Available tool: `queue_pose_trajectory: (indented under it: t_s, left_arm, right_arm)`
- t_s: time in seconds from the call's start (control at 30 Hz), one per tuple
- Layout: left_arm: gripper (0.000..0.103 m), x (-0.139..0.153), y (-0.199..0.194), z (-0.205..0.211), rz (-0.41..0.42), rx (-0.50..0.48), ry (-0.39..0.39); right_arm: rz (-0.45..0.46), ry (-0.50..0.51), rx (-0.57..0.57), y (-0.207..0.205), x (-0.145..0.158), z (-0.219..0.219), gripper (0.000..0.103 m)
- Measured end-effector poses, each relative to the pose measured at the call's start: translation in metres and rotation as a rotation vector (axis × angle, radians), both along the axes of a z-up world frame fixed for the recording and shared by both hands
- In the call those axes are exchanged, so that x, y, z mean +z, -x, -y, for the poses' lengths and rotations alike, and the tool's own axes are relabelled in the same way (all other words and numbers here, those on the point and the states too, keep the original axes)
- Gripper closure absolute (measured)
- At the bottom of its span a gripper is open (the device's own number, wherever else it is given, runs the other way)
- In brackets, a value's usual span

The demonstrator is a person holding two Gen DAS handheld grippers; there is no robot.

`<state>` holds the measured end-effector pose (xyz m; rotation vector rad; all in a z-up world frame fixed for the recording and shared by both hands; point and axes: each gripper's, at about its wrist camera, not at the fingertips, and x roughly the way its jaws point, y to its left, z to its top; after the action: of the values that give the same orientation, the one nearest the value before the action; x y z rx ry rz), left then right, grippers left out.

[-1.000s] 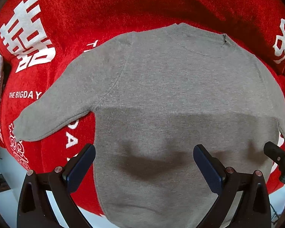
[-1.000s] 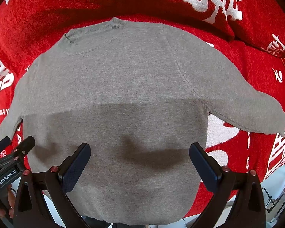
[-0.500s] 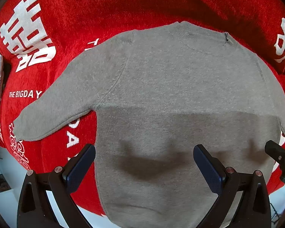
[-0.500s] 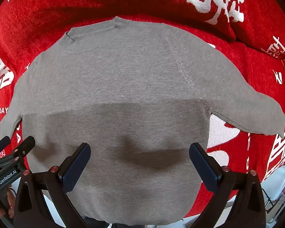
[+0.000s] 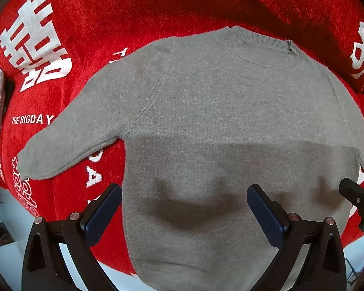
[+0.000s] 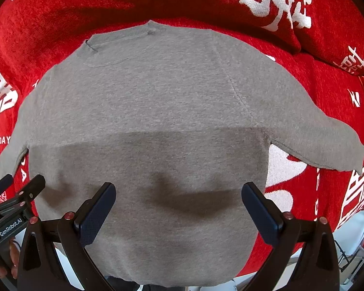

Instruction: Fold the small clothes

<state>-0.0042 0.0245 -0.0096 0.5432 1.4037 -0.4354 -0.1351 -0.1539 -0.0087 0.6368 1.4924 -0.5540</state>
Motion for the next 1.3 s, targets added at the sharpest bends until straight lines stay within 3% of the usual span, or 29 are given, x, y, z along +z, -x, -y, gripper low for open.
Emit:
queue_pose_trajectory:
  t_s: [0.93, 1.3]
  left_arm:
    - [0.0, 0.001, -0.002, -0.017, -0.011, 0.005, 0.021]
    - [0.0, -0.002, -0.013, -0.036, -0.026, 0.039, 0.041]
  right_arm:
    - [-0.009, 0.02, 0.007, -0.003, 0.004, -0.015, 0.0]
    - [-0.002, 0.013, 0.05, -0.025, 0.005, -0.033, 0.0]
